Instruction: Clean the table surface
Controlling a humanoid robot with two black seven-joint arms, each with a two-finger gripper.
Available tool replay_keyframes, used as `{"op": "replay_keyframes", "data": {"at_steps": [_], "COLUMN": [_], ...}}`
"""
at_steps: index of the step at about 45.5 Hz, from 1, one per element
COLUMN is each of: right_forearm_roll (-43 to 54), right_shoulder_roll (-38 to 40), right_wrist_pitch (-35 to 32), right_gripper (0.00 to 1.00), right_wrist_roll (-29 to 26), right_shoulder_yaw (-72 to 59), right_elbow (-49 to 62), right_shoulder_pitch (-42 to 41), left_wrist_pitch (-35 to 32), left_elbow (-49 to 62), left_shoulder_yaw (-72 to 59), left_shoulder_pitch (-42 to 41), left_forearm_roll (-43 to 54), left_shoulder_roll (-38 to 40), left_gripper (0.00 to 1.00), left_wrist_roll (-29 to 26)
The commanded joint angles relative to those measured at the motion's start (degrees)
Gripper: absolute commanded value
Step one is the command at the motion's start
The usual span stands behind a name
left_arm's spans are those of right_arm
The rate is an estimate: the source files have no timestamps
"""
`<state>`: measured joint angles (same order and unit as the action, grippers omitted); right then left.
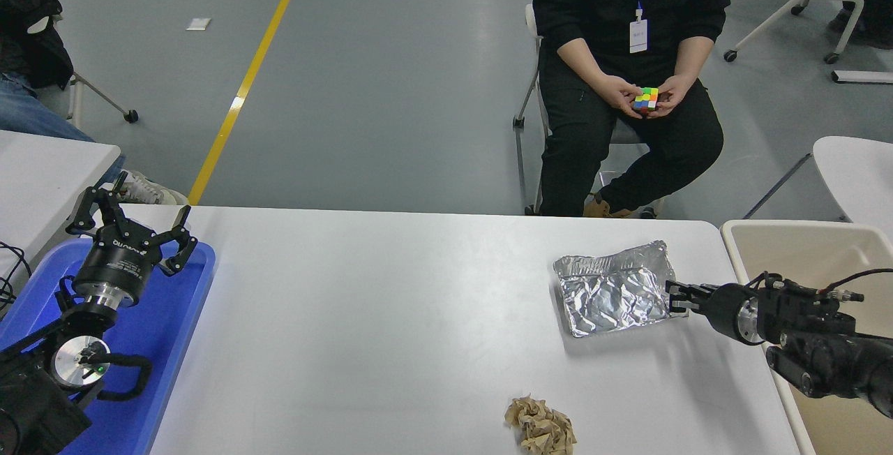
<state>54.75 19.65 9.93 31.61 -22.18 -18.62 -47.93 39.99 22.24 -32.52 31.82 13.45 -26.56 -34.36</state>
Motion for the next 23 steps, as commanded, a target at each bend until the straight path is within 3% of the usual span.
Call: {"op": "replay_keyframes", "data": {"at_steps": [1, 14, 23], "right_forearm_roll": [-4.83, -8.7, -8.7], "right_shoulder_roll": [3.9, 17.96, 26.14], "right_wrist_pitch": [-2.8, -9.48, -18.0], "right_gripper": [0.0, 0.0, 0.0], "right_wrist_roll": [6.26, 7.15, 7.15], "right_shoulder_yaw": [1.17, 3.46, 3.89], "right_elbow": [-2.47, -18.55, -22.16], "right_shoulder_pitch": [-3.56, -12.26, -19.03], "left_wrist_pitch": [0.0, 0.0, 0.0], "left_elbow": [0.0, 0.0, 0.0], "left_shoulder_yaw": [0.0, 0.0, 0.0], "left_shoulder_pitch": [0.0, 0.0, 0.0], "left_forearm_roll": [0.0, 0.0, 0.0], "left_shoulder_roll": [0.02, -0.07, 0.02], "left_gripper": [1.0, 1.0, 1.0], "left_wrist_roll": [0.0, 0.0, 0.0]}}
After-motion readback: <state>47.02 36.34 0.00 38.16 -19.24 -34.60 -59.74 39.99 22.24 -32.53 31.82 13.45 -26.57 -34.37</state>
